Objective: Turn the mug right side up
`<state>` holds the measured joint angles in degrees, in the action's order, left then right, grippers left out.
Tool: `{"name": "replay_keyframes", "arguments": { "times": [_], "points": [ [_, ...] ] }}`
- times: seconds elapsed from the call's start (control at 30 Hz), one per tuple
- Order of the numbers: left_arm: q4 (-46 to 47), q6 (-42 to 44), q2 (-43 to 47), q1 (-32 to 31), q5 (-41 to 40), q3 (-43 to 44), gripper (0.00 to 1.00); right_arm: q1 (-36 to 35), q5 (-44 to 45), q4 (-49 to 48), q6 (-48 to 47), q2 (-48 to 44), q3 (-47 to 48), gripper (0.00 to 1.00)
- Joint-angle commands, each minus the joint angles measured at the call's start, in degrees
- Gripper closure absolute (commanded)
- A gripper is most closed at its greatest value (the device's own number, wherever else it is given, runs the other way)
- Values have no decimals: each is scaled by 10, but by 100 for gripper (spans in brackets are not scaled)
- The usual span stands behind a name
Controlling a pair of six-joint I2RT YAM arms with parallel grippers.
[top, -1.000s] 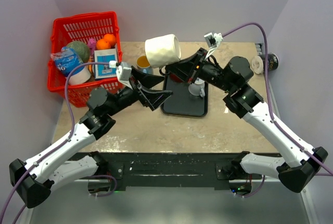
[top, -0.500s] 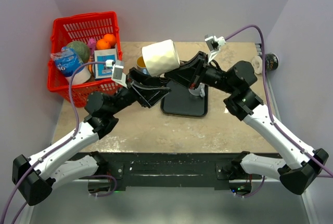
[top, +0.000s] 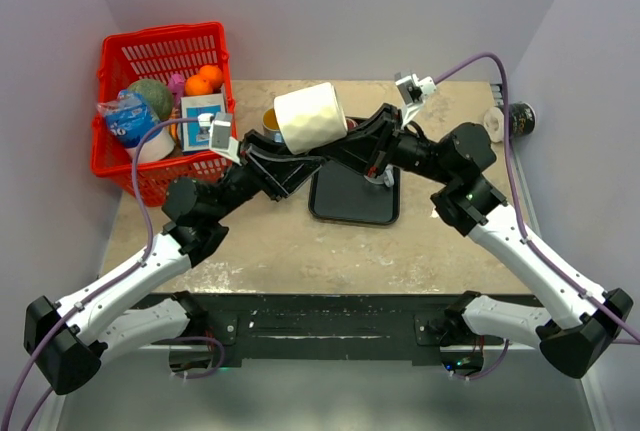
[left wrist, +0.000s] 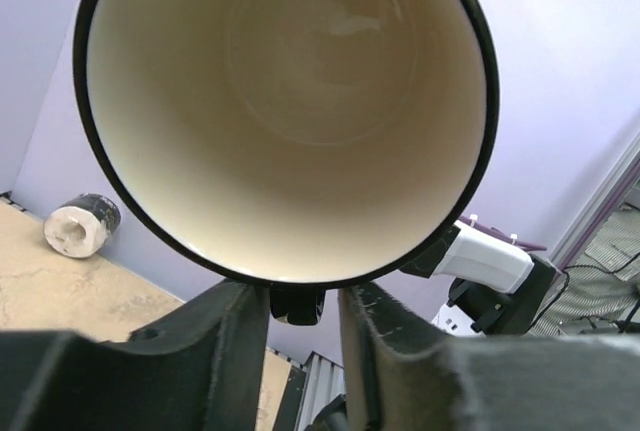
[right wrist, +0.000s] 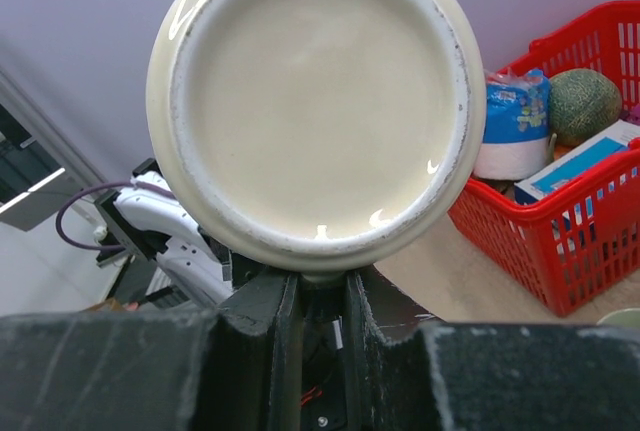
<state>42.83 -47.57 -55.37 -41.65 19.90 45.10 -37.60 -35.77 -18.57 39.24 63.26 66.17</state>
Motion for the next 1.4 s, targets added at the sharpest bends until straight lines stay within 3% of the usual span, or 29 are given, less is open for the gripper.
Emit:
{"name": "replay_keyframes", "arguments": {
  "times": [0.0, 0.17, 0.43, 0.47, 0.53, 0.57, 0.63, 0.67, 0.77, 0.93, 1.03, 1.07, 1.2, 1.37],
  "points": [
    [47, -1, 4, 0, -12, 2, 69, 0, -8, -66, -12, -14, 12, 100],
    [23, 10, -3, 0, -11, 15, 100, -1, -13, -65, -8, -4, 19, 100],
    [-14, 36, 2, 0, -35, 25, 100, -1, 0, -18, -24, 5, 29, 99],
    [-20, 38, 4, 0, -41, 25, 100, -1, 3, -7, -30, 4, 30, 86],
    [-41, 45, 12, 0, -64, 25, 100, -1, 12, 2, -35, 3, 28, 70],
    [-49, 48, 14, 0, -74, 26, 100, -1, 19, 9, -39, 0, 23, 51],
    [-74, 57, 22, 0, -99, 26, 100, 0, 40, 13, -42, -4, 15, 42],
    [-82, 60, 25, 0, -107, 26, 100, 0, 47, 16, -46, -9, 5, 33],
    [-121, 71, 34, 0, -137, 28, 100, -1, 63, 32, -53, -12, -3, 23],
    [-223, 104, 53, 0, -216, 41, 100, 0, 122, 99, -74, -11, -7, 14],
    [-298, 135, 63, 0, -259, 59, 100, 0, 218, 205, -91, -10, -3, 11],
    [-325, 143, 63, 0, -281, 67, 100, 0, 285, 231, -90, -9, 3, 11],
    [-514, 159, 47, 0, -330, 114, 100, 12, 385, 343, -67, 19, 24, 11],
    [-620, 141, 31, 0, -348, 102, 100, 23, 388, 338, -34, 19, -7, 11]
  ]
}}
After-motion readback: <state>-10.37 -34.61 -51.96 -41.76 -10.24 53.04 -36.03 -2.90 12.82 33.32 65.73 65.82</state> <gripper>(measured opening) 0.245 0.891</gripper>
